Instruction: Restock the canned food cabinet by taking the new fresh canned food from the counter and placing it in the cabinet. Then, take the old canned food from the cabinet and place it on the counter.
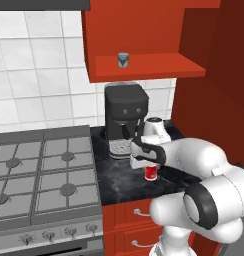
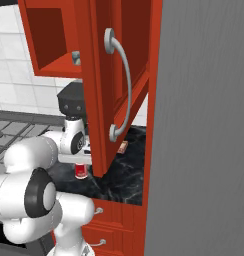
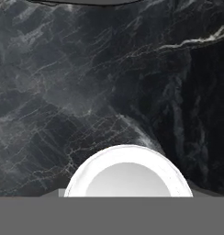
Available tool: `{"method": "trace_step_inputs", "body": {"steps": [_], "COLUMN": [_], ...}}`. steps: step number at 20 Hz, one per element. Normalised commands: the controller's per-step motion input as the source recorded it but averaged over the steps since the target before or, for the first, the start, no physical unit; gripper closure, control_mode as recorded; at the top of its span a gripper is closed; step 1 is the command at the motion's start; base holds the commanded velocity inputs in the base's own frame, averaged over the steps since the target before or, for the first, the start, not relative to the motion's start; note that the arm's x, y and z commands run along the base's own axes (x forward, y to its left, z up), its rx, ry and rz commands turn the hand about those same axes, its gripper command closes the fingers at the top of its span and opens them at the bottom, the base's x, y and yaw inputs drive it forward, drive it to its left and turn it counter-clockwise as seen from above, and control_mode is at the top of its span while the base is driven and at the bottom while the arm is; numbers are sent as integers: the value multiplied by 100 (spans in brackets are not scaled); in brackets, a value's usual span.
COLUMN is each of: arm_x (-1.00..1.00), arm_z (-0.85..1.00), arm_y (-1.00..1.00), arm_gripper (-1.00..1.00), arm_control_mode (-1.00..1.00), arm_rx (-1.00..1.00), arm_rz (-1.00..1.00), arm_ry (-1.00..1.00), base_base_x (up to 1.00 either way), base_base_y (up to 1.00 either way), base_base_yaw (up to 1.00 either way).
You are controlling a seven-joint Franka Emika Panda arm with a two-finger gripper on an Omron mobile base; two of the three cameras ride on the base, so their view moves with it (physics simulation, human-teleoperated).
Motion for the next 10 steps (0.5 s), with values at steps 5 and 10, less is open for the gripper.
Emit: {"method": "trace_step_inputs", "body": {"steps": [5, 10], "arm_x": [-39, -49], "arm_z": [69, 99], "arm_y": [-17, -33], "arm_gripper": [100, 100], "arm_control_mode": [-100, -100], "arm_rx": [15, 21], "arm_rz": [0, 0], "arm_ry": [-23, -38], "base_base_x": [0, 0], "base_base_y": [0, 0], "base_base_yaw": [0, 0]}}
